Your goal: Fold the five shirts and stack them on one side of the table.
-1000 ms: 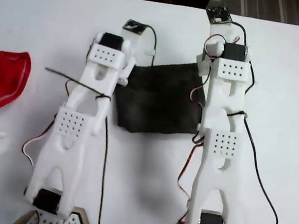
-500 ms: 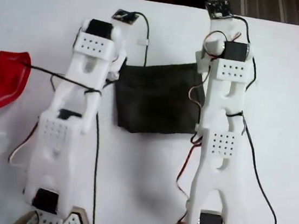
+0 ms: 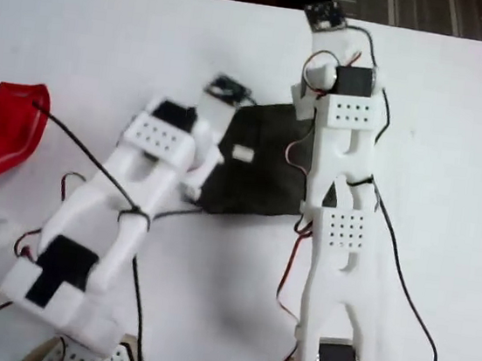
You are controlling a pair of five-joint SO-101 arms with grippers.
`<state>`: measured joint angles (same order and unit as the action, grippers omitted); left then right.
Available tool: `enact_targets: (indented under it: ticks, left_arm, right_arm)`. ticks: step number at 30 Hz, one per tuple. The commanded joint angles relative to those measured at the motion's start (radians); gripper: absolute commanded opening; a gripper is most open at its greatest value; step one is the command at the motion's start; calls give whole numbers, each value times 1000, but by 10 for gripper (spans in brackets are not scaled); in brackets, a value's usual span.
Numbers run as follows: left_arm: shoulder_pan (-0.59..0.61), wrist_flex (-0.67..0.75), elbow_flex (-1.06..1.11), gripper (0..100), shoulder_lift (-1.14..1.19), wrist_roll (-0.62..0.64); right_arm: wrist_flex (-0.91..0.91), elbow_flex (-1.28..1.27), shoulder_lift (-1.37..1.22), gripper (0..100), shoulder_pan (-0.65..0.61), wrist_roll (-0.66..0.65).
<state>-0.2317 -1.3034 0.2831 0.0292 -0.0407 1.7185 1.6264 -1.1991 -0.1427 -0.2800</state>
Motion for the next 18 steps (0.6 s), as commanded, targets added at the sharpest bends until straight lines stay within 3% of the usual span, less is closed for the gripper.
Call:
enact_targets:
  ticks: [1,10,14,18]
  left_arm:
    - [-17,118,90,26,-75,5]
    - [-18,347,251,26,-74,5]
    - [-12,344,255,26,-84,5]
    - [-34,250,160,26,-130,11]
  right_arm:
    - [5,34,-19,18,-1,8]
    - [1,38,-71,18,2,6]
    - [1,38,-64,18,1,6]
    - [1,40,-62,18,1,5]
